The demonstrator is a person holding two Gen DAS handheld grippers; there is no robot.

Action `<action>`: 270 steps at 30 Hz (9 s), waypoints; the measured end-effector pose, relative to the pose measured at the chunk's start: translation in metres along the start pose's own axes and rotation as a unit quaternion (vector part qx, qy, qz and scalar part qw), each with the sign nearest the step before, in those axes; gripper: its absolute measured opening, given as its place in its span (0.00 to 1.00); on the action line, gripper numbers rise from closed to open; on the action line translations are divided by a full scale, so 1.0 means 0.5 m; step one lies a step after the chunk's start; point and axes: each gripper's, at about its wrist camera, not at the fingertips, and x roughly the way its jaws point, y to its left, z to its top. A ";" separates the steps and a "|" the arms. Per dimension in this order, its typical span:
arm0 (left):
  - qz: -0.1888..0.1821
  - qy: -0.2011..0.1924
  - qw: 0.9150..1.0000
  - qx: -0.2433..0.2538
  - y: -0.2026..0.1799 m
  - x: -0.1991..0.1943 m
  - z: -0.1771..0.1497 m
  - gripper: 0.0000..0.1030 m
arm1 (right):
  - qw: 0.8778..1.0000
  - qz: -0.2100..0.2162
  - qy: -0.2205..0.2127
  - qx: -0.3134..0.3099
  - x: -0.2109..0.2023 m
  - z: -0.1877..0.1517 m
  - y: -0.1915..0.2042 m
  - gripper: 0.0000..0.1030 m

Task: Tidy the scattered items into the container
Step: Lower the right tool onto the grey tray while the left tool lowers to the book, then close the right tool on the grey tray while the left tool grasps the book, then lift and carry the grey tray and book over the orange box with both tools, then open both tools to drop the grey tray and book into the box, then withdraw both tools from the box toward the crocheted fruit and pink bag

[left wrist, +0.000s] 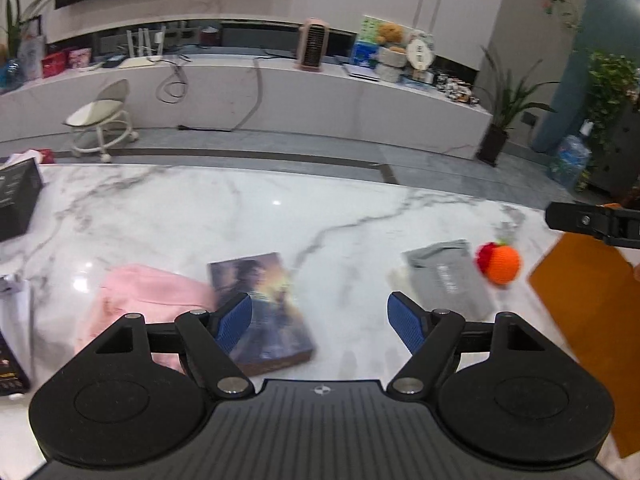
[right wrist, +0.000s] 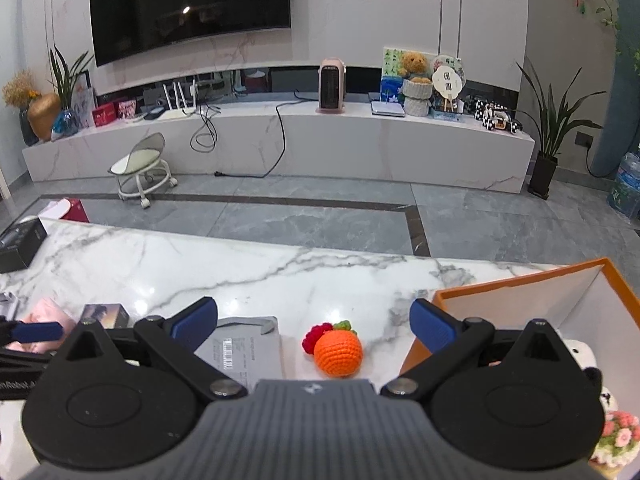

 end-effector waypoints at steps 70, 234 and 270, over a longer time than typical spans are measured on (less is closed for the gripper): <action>0.059 0.048 0.997 0.026 0.006 0.104 -0.020 0.70 | 0.993 0.038 0.091 -0.071 0.175 -0.106 0.127 0.80; -0.118 -0.059 0.978 0.162 -0.596 -0.084 0.077 0.70 | 0.982 -0.110 -0.087 0.129 -0.329 -0.028 -0.388 0.97; -0.106 -0.057 0.983 0.142 -0.535 -0.085 0.089 0.70 | 0.986 -0.103 -0.070 0.115 -0.295 -0.013 -0.345 0.97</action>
